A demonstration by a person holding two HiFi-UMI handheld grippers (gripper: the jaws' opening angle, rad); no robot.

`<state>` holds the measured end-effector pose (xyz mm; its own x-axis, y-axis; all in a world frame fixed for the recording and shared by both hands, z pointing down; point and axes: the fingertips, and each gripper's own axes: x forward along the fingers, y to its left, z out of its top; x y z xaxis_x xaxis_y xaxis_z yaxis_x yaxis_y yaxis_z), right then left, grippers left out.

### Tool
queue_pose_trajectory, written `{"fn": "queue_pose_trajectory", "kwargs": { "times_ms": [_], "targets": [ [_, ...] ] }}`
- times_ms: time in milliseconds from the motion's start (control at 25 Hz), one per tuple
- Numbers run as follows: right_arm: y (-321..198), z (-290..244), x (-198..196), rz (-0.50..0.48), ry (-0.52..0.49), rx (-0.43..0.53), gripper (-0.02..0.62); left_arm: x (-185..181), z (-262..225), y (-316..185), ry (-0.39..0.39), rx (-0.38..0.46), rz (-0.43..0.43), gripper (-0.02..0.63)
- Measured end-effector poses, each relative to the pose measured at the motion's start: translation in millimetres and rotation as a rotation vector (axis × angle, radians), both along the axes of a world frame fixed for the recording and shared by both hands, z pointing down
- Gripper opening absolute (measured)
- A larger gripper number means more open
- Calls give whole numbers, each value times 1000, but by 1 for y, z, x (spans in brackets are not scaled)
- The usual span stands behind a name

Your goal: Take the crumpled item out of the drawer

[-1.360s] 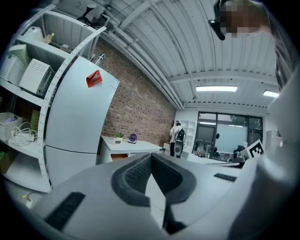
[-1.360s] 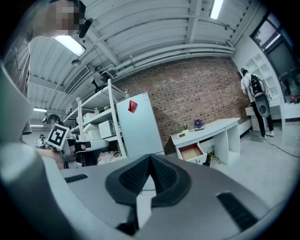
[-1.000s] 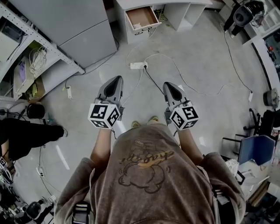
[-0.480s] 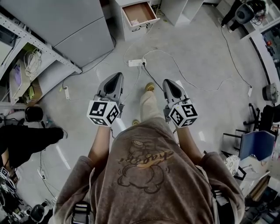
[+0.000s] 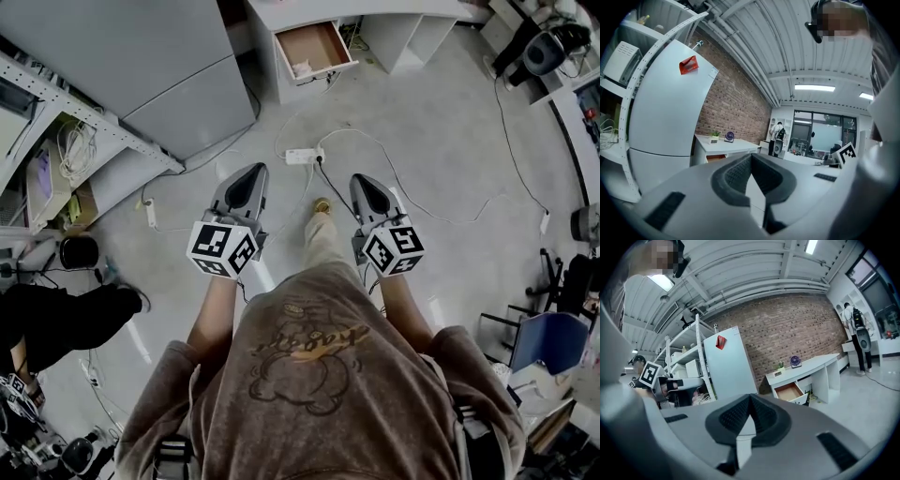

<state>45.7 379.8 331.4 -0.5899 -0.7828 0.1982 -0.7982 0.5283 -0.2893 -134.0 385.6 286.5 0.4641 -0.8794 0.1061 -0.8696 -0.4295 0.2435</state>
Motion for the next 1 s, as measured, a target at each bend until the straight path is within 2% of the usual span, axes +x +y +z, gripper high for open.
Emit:
{"fn": "queue_pose_trajectory", "kwargs": {
  "times_ms": [680,1000],
  "targets": [
    [-183,-11,15,-62,-17,-20,-2,24,-19,-178,27,-20,-12,8],
    [-244,-11,24,-97,-42,-11,-2,39,-22,-233,15,-16,-20,8]
  ]
}}
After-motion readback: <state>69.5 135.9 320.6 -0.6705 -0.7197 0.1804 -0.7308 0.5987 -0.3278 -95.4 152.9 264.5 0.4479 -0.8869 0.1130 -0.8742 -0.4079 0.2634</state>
